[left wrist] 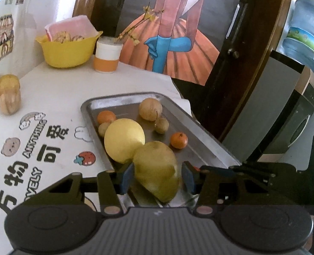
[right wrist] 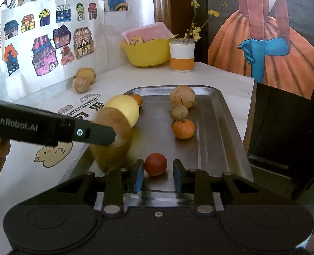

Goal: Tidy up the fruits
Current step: 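Lower the brown fruit into the tray with the left tool while the right tool releases the tomato there, then withdraw both open tools from the tray toward the last fruits by the wall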

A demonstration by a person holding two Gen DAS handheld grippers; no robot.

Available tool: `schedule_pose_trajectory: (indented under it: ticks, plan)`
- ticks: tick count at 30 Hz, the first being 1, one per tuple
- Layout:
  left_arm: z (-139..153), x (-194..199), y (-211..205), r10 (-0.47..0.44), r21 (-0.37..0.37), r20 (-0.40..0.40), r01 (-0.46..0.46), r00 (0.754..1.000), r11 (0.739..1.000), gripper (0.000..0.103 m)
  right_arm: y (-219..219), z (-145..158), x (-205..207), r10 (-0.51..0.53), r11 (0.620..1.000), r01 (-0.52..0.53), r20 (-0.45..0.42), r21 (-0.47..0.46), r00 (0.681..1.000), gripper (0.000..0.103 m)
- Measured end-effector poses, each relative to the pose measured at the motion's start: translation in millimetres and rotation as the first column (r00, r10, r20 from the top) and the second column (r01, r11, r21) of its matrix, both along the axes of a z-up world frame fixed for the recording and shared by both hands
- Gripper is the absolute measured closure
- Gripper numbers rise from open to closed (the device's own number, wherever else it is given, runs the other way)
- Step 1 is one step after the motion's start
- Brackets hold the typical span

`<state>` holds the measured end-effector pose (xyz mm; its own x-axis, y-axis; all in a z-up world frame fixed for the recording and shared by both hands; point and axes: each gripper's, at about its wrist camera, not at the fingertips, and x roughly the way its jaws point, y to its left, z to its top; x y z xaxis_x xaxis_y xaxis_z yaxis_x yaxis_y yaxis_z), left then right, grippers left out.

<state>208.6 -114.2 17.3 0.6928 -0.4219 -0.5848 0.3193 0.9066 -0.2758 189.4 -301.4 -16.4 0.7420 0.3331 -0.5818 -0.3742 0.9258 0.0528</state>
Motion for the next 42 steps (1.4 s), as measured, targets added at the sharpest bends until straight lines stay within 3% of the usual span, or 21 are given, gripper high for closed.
schedule_pose_trajectory:
  ticks: [3, 7, 14, 20, 30, 37, 42]
  plan:
    - [3.1, -1.1, 0.3, 0.003, 0.001, 0.007, -0.003, 1.000, 1.000, 0.046, 0.0, 0.1, -2.0, -0.008, 1.000, 0.008, -0.001, 0.003, 1.000, 0.065]
    - [4.7, -5.4, 5.4, 0.024, -0.010, 0.002, -0.024, 1.000, 1.000, 0.031, -2.5, 2.9, -6.8, -0.031, 0.999, 0.031, 0.002, 0.016, 1.000, 0.055]
    - [11.5, -20.2, 23.8, 0.089, -0.030, 0.029, -0.088, 0.996, 0.996, 0.001, -4.5, 17.2, -27.2, -0.055, 0.998, 0.054, 0.054, 0.027, 0.997, 0.025]
    - [15.6, -37.1, 45.8, 0.130, -0.023, 0.028, -0.129, 0.991, 0.991, 0.001, -2.7, 31.6, -51.0, -0.081, 0.996, 0.076, 0.087, 0.055, 0.993, 0.002]
    - [5.3, -73.2, 100.0, 0.222, 0.010, -0.032, -0.222, 0.975, 0.975, 0.001, 29.0, 31.8, -97.9, -0.058, 0.997, 0.060, 0.046, -0.052, 0.997, 0.001]
    - [3.4, -101.0, 129.1, 0.225, 0.084, -0.039, -0.221, 0.974, 0.972, 0.001, 56.9, 30.4, -121.4, -0.032, 0.998, 0.031, -0.026, -0.054, 0.999, 0.001]
    - [6.0, -117.3, 154.6, 0.278, 0.114, -0.045, -0.271, 0.960, 0.956, 0.001, 86.8, 37.5, -131.7, 0.018, 0.997, -0.020, -0.027, -0.077, 0.999, 0.001]
